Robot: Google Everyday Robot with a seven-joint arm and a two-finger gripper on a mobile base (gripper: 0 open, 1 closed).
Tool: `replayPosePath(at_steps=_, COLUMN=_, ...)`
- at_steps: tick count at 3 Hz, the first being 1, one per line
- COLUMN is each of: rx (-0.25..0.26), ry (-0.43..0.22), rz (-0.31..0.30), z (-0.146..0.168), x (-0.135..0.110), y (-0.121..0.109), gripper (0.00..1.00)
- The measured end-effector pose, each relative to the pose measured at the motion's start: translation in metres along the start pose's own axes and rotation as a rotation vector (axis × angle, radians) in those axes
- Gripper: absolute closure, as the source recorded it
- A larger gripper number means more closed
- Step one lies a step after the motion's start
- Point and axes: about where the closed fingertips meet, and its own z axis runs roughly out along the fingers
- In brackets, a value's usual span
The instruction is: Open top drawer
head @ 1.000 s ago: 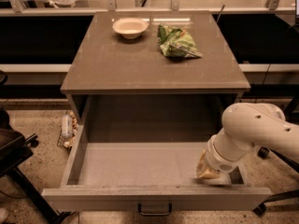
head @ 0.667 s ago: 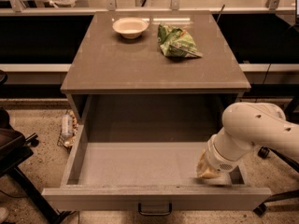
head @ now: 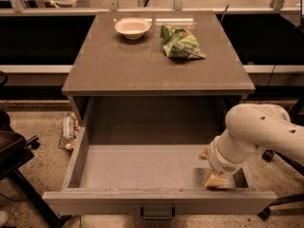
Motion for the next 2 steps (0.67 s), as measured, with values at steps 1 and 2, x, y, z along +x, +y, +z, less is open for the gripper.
replayPosePath(at_steps=1, rx=0.0, ry=0.001, rz=-0.001, z=-0.0003, x=-0.0001, y=0.0003, gripper=0.0)
replayPosePath(at_steps=2, rx=0.0, ry=0.001, rz=-0.001, z=-0.0003, x=-0.0001, y=0.0004, gripper=0.0)
